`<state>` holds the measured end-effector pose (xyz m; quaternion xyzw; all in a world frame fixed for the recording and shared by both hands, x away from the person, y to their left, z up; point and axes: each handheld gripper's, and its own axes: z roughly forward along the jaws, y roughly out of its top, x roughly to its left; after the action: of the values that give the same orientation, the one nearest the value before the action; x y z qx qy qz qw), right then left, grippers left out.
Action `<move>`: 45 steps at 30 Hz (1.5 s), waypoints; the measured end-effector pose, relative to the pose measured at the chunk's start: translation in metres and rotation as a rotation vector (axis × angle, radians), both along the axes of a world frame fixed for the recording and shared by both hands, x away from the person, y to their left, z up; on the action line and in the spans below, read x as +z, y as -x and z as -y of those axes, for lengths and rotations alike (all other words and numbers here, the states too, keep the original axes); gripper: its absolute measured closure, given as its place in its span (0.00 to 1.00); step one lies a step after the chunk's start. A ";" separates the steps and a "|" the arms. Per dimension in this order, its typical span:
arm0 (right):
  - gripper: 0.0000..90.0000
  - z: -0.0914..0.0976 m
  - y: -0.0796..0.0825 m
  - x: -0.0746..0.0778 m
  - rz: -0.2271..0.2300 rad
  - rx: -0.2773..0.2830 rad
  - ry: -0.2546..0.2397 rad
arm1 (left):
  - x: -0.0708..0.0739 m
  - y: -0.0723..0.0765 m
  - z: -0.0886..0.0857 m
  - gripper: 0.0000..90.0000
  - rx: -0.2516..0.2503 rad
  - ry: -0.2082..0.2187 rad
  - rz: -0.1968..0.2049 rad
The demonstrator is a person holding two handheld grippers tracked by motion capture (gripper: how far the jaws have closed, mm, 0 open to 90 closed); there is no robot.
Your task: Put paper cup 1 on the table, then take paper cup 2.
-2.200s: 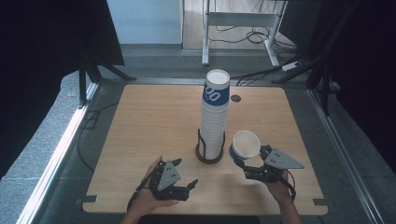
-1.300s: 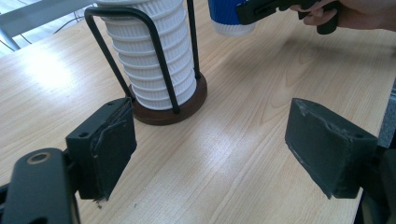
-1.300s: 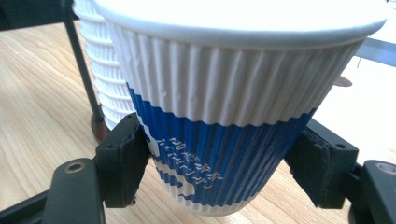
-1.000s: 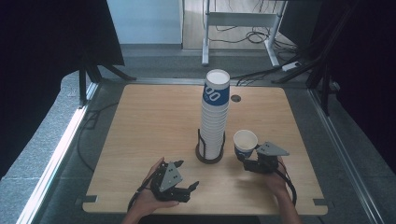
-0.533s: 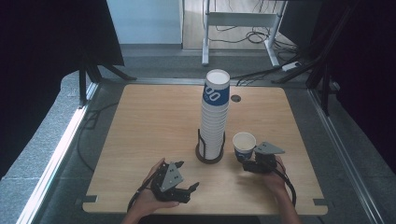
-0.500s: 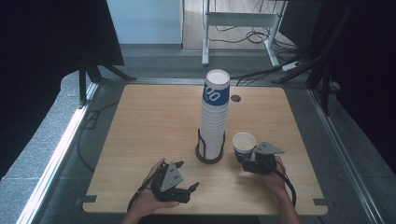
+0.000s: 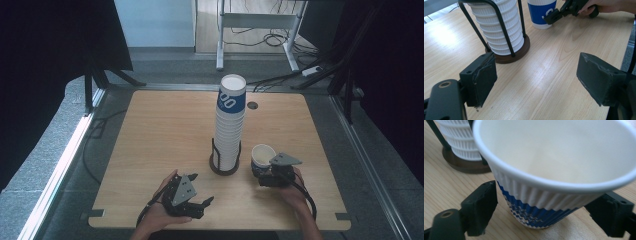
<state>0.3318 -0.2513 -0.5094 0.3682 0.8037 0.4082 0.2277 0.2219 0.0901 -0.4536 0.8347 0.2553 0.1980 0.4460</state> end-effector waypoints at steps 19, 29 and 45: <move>0.16 0.015 0.038 0.054 0.154 0.010 -0.187 | 0.007 -0.007 -0.012 0.19 0.077 0.118 -0.029; 0.21 0.004 0.055 0.072 0.200 0.107 -0.234 | 0.009 -0.011 -0.012 0.19 0.093 0.149 -0.038; 0.23 -0.004 0.068 0.071 0.148 0.218 -0.312 | 0.028 -0.034 0.000 0.22 0.101 0.182 -0.017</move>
<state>0.2635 -0.2477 -0.4387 0.2786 0.7471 0.5758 0.1808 0.2556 0.0905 -0.4253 0.7786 0.3178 0.1890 0.5071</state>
